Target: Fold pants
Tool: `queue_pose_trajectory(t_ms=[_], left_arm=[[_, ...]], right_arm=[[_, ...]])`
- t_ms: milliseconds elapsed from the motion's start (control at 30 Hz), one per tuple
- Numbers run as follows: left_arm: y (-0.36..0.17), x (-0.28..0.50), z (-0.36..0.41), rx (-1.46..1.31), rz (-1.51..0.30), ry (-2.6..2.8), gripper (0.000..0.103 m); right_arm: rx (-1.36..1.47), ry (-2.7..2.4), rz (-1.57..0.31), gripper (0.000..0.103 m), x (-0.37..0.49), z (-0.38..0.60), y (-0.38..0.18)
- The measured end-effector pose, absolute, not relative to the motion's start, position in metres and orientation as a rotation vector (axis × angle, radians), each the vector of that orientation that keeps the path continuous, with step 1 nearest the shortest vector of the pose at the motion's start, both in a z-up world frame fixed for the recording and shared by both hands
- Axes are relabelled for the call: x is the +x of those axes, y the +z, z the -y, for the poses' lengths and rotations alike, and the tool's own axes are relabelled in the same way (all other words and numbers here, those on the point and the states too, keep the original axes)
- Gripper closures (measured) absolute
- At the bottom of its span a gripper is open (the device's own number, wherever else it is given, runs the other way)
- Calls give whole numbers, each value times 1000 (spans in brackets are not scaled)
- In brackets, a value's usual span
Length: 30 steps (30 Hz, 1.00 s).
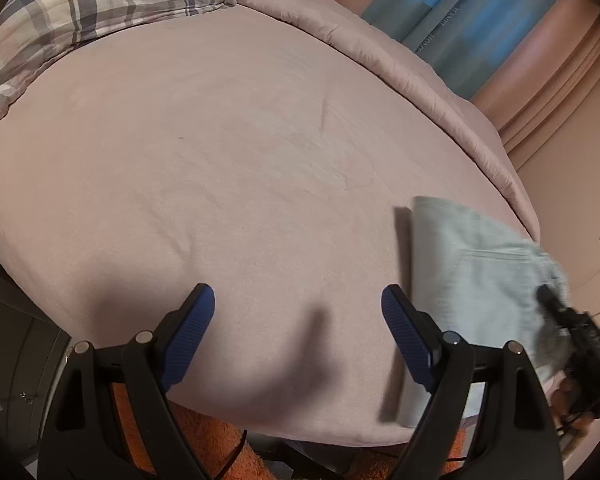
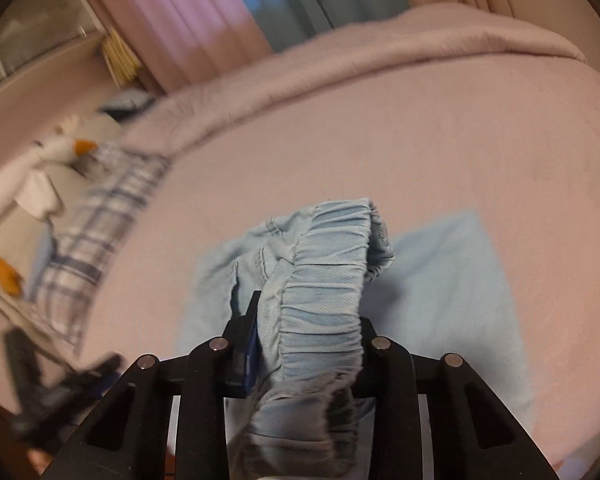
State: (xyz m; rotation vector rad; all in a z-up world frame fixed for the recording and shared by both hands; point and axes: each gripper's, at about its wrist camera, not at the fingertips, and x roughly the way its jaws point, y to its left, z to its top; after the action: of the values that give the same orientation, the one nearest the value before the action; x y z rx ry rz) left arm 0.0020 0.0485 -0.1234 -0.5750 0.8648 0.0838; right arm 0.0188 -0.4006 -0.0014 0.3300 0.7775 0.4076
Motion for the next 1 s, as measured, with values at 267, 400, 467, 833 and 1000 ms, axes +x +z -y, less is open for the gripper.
queue_pose_trajectory(t_ms=[267,400,467,833,1000], left_arm=[[-123,12,-34,-553,-882,56,17],[-120,21,-20,-516,-894,25,17],[-117,28,-11,-500,-897,-7,19],[-116,98,63,-454,-944,-260,73],[-146,100,88,-316,-1016,-228,73]], right_arm=[[256,258,-756,70,16,449,2],[247,196,-872,69,32,452,-42],[232,180,-871,69,35,450,-49],[192,184,-873,68,40,453,-49],[219,194,-878,66,40,459,-51]])
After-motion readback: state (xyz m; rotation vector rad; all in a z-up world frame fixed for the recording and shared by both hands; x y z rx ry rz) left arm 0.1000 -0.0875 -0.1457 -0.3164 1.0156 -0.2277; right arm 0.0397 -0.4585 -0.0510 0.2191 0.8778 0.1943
